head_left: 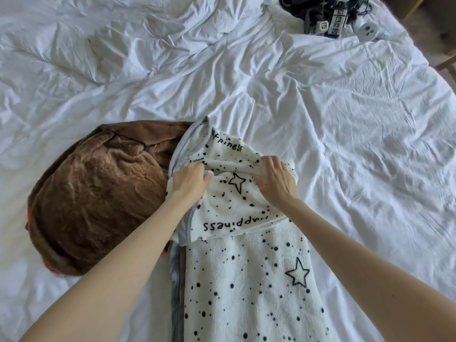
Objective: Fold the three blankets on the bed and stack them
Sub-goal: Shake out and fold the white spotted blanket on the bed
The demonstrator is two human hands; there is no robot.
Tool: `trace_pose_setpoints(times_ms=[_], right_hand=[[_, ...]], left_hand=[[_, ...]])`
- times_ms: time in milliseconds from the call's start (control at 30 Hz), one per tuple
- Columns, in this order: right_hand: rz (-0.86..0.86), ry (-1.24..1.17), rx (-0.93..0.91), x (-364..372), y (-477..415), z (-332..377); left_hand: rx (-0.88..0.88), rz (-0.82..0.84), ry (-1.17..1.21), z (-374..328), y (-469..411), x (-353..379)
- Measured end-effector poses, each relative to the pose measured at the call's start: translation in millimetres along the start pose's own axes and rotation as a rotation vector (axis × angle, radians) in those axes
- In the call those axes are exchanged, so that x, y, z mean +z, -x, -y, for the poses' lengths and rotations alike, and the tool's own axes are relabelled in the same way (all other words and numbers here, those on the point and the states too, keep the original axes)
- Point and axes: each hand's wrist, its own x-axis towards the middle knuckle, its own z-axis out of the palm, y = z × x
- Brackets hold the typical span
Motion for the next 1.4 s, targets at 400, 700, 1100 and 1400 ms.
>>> trace_pose_setpoints(times_ms=[400,700,1100,1400], right_hand=[[0.145,0.125,0.163,8,-48,14],[0.36,-0.627,0.565,33,-108,54],[0.174,-0.012,-0.711,-19,32,75],[0.019,0.085,-0.42,10,66,29]], left_hand=[[-0.906,0.037,1.019,76,15,-6],[-0.366,-0.098,0.455,82,15,-19],[-0.781,0.412,1.604,72,23,-43],[-0.628,0.215,1.079,31,40,-41]])
